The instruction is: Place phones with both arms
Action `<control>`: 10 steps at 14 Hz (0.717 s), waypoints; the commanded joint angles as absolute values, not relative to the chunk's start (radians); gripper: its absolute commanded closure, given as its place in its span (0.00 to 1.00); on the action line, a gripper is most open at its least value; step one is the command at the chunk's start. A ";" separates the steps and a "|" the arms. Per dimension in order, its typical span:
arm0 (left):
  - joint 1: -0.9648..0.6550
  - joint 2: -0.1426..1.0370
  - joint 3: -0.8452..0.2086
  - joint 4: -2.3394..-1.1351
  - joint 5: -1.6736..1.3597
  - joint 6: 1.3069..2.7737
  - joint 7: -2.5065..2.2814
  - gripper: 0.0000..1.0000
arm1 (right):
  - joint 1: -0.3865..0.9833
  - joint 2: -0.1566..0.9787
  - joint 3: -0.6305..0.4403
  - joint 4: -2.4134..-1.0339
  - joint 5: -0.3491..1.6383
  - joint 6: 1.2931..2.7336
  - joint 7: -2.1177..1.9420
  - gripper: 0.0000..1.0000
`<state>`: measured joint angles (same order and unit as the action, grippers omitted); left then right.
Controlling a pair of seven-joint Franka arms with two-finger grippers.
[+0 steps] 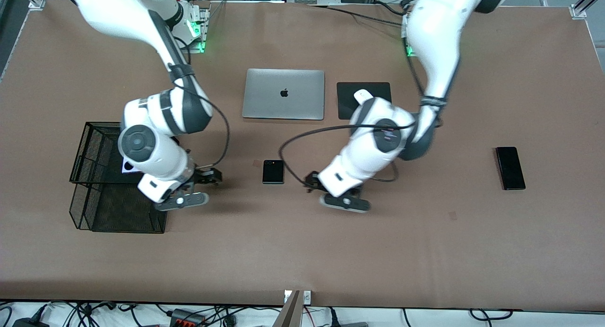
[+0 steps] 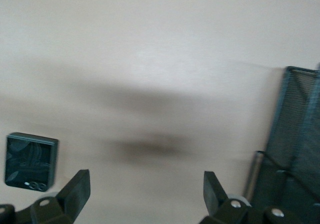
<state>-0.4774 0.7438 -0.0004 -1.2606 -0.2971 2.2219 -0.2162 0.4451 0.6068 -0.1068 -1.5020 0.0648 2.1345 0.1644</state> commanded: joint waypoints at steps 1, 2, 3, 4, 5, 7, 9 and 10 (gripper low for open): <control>-0.353 0.620 -0.029 -1.374 -0.278 2.111 -0.031 0.00 | 0.517 0.662 -0.110 -1.491 0.072 2.207 0.282 0.00; -0.304 0.598 -0.034 -1.414 -0.281 2.103 0.045 0.00 | 0.547 0.685 -0.110 -1.490 0.071 2.248 0.335 0.00; -0.254 0.562 -0.040 -1.489 -0.287 2.103 0.130 0.00 | 0.566 0.704 -0.110 -1.489 0.071 2.290 0.374 0.00; -0.206 0.530 -0.040 -1.570 -0.301 2.112 0.180 0.00 | 0.578 0.721 -0.110 -1.489 0.074 2.319 0.402 0.00; -0.169 0.505 -0.040 -1.615 -0.307 2.115 0.225 0.00 | 0.592 0.736 -0.110 -1.489 0.074 2.327 0.429 0.00; -0.106 0.479 -0.038 -1.653 -0.298 2.105 0.300 0.00 | 0.633 0.764 -0.110 -1.488 0.072 2.333 0.521 0.00; -0.025 0.468 -0.035 -1.696 -0.252 2.112 0.322 0.00 | 0.664 0.794 -0.110 -1.488 0.072 2.397 0.586 0.00; 0.015 0.468 -0.037 -1.707 -0.206 2.115 0.348 0.00 | 0.678 0.808 -0.110 -1.488 0.072 2.422 0.613 0.00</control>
<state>-0.0616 0.5215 -0.0151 -1.6260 -0.2682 2.0959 0.2989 0.6500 0.7805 -0.1030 -1.5022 0.0648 2.3810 0.5543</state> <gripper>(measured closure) 0.000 0.000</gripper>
